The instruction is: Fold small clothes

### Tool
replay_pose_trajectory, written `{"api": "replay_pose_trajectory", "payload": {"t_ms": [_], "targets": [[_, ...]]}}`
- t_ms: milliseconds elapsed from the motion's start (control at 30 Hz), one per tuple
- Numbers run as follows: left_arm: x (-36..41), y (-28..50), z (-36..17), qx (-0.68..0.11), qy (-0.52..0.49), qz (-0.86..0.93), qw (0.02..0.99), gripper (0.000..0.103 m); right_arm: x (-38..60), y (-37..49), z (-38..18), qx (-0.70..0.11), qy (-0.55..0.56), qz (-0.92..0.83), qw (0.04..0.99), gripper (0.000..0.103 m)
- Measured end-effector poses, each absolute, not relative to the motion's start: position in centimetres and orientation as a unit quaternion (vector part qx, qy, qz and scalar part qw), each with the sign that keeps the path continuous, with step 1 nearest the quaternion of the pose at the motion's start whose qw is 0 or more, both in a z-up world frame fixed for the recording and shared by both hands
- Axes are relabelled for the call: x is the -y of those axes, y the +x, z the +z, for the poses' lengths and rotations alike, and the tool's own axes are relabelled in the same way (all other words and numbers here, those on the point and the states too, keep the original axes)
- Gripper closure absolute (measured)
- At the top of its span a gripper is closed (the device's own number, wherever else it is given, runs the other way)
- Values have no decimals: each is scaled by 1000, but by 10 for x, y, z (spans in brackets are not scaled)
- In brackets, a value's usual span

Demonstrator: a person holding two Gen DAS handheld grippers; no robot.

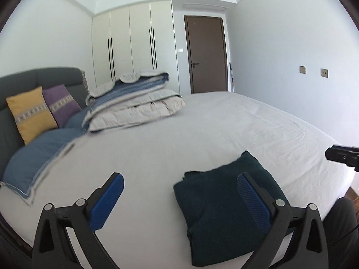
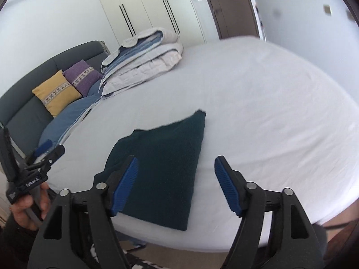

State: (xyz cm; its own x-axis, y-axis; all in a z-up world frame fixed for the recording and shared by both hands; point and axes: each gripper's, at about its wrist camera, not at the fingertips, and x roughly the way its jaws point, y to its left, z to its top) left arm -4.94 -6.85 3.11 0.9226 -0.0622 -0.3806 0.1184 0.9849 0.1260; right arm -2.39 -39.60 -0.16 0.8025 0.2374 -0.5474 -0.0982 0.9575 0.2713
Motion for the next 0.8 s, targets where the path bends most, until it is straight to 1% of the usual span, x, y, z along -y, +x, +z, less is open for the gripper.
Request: {"api": "replay_pose_trajectory", "payload": {"t_ms": [33, 67, 100, 133, 200, 367, 433, 567, 667, 800], "targets": [[69, -56, 38, -184, 81, -34, 979, 0, 389, -31, 11, -271, 91, 75, 955, 13], [71, -61, 44, -172, 84, -26, 981, 0, 383, -40, 21, -240, 73, 62, 966, 3], [70, -66, 51, -161, 82, -16, 983, 0, 379, -46, 30, -209, 63, 52, 975, 0], [69, -70, 56, -154, 78, -7, 985, 0, 376, -54, 38, -180, 62, 48, 981, 0], [65, -77, 66, -148, 57, -17, 987, 0, 372, -63, 50, -158, 66, 46, 984, 0], [60, -67, 70, -232, 13, -50, 971, 0, 375, -67, 65, -181, 103, 26, 978, 0], [61, -62, 61, -250, 18, -36, 967, 0, 378, -65, 65, -213, 116, 34, 969, 0], [63, -49, 42, -301, 19, -7, 953, 0, 380, -59, 55, -274, 102, 8, 956, 0], [68, -44, 25, -326, 29, 9, 945, 0, 378, -46, 41, -323, 113, 6, 940, 0], [74, -40, 9, -348, 35, 2, 937, 0, 371, -41, 28, -345, 119, 0, 931, 0]]}}
